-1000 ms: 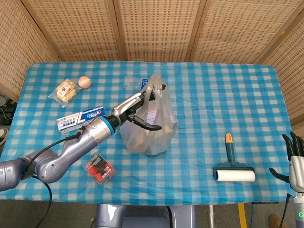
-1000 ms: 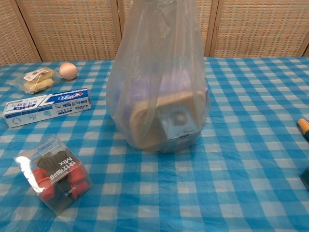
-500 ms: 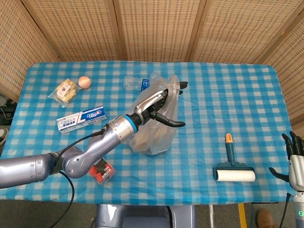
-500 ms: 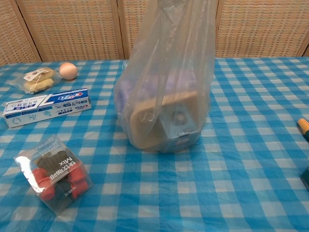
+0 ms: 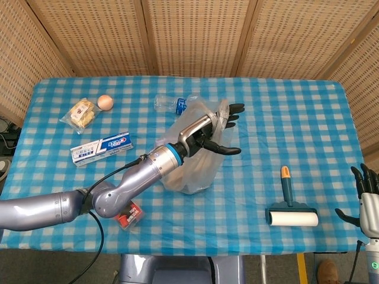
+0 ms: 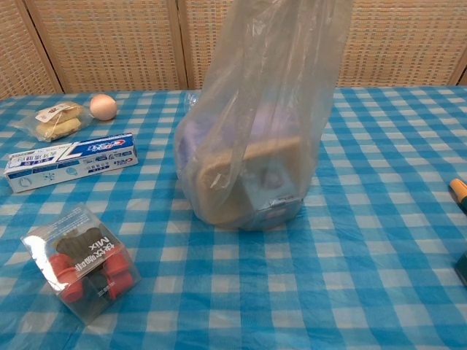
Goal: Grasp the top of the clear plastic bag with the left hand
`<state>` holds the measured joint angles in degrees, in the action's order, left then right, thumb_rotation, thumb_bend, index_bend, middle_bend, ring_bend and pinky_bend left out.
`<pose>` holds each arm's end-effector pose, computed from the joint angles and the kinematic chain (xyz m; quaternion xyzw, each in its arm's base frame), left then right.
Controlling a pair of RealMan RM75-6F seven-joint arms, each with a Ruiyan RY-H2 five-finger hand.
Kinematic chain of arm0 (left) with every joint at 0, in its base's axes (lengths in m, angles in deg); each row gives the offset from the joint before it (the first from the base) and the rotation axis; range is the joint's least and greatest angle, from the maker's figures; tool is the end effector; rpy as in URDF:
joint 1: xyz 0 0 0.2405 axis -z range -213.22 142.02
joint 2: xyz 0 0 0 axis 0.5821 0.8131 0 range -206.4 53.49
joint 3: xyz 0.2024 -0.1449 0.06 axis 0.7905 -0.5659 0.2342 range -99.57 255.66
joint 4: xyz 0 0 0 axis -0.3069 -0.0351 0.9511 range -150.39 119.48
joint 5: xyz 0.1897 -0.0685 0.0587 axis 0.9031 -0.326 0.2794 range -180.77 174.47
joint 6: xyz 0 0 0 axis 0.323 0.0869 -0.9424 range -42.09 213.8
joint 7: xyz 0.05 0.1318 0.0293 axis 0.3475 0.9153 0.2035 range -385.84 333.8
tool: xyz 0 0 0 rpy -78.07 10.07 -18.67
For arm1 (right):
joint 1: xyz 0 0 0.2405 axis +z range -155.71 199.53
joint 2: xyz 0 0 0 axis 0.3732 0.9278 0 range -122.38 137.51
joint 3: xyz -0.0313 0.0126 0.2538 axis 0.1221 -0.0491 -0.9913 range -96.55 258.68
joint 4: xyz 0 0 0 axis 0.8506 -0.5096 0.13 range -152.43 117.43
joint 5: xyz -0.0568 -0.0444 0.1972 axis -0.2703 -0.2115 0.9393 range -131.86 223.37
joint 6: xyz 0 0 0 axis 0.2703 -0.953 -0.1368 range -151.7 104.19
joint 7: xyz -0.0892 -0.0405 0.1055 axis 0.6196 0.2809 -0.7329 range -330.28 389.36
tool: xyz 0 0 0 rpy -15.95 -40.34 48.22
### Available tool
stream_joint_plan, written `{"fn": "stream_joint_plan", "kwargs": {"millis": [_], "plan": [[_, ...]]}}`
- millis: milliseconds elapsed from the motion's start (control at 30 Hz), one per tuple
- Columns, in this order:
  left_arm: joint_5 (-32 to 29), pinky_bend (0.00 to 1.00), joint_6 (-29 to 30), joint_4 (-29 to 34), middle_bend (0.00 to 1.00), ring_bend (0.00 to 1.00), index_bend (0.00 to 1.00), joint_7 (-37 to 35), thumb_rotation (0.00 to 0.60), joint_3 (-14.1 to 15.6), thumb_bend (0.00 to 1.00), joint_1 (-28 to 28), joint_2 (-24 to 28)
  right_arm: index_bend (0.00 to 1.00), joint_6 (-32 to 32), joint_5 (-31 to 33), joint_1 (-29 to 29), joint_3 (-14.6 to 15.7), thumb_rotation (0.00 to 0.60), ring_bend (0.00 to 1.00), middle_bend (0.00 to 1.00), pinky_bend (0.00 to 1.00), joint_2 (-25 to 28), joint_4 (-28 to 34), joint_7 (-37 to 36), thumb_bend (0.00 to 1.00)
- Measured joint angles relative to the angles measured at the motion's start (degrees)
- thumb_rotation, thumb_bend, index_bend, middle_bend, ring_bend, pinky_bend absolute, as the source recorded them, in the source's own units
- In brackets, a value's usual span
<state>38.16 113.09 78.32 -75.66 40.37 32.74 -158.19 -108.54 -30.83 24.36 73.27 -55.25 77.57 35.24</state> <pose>0.1091 0.3825 0.0407 0.4157 0.7561 0.4876 0.1331 -0.3254 -0.1827 0.1820 0.5338 -0.3935 0.3507 0.6612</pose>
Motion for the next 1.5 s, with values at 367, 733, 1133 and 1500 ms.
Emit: {"fn": "stream_joint_plan", "kwargs": {"millis": [367, 733, 1133, 1500], "plan": [[2.58, 0.1, 1.62, -2.67, 0.63, 0.45, 0.56, -1.33, 0.6, -2.8, 0.0, -1.59, -4.61, 0.0, 0.27, 0.39, 0.18, -0.18, 0.6, 0.0, 0.0, 0.0, 0.01, -0.28, -0.45, 0.0], [0.83, 0.8, 2.28, -1.83, 0.8, 0.72, 0.77, -1.04, 0.6, -4.5, 0.0, -2.79, -4.17, 0.0, 0.3, 0.26, 0.31, -0.02, 0.6, 0.0, 0.0, 0.0, -0.18, -0.24, 0.01, 0.0], [-0.58, 1.0, 4.01, -0.07, 1.0, 0.95, 1.0, 1.22, 0.6, -4.14, 0.79, -4.26, -2.11, 0.0, 0.06, -0.04, 0.28, 0.14, 0.6, 0.0, 0.0, 0.0, -0.16, 0.08, 0.25, 0.0], [-3.91, 1.0, 12.69, 6.31, 1.0, 0.96, 1.0, 9.52, 0.6, -3.4, 0.97, -6.1, 3.31, 0.0, -0.24, -0.32, 0.21, 0.28, 0.6, 0.0, 0.0, 0.0, -0.16, 0.36, 0.53, 0.0]]}}
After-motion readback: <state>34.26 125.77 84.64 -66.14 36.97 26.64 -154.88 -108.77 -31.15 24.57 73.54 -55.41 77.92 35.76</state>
